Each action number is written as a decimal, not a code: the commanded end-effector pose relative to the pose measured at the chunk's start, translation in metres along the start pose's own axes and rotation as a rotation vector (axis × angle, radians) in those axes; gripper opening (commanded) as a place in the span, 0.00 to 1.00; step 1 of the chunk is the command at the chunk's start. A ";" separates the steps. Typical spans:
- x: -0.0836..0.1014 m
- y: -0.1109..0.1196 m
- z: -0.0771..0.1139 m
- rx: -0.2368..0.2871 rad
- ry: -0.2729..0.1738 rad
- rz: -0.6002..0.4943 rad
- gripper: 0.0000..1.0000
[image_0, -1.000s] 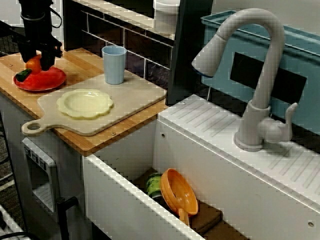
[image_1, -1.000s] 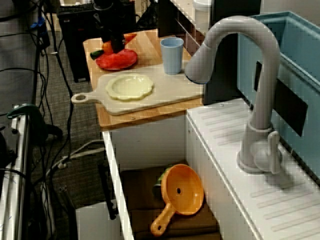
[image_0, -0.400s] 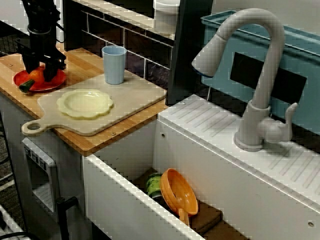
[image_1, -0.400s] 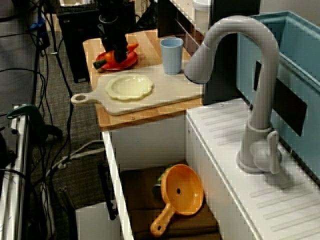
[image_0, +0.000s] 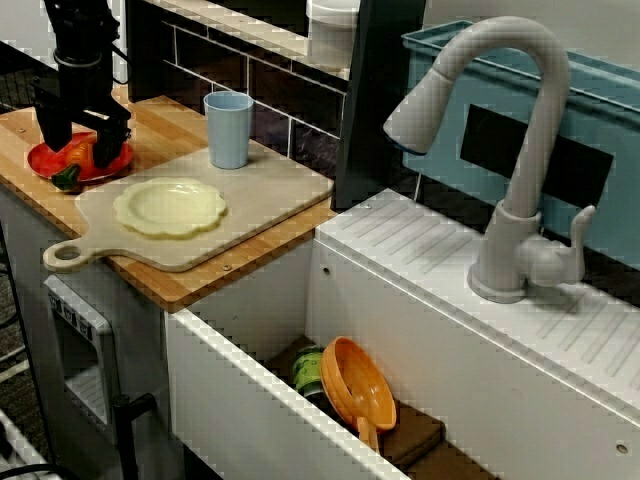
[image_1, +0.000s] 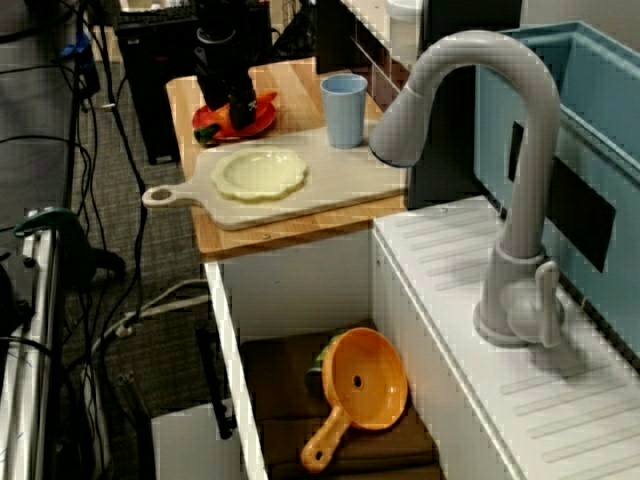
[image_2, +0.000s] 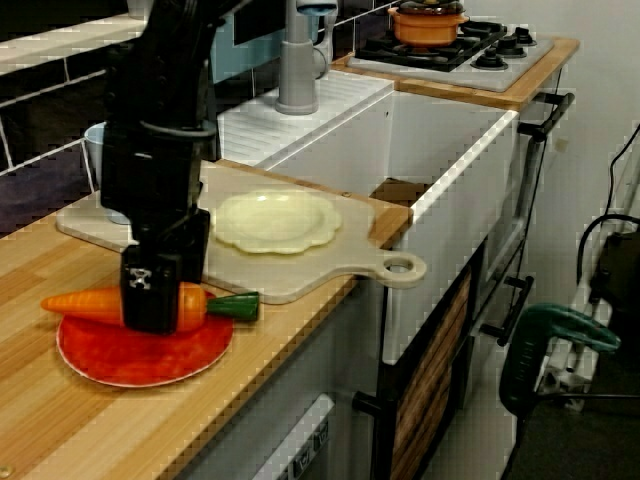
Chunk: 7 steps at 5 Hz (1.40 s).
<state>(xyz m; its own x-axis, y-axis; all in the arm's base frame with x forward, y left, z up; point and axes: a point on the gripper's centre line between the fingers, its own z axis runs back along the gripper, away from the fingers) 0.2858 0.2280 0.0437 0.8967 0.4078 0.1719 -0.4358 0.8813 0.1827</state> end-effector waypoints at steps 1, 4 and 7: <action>0.018 0.012 0.035 -0.031 -0.042 0.012 1.00; 0.029 -0.005 0.068 -0.126 -0.029 -0.028 1.00; 0.023 -0.034 0.081 -0.180 -0.071 -0.282 1.00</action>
<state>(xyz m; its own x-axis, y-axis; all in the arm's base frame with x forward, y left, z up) 0.3154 0.1859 0.0906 0.9794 0.1490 0.1365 -0.1545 0.9875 0.0301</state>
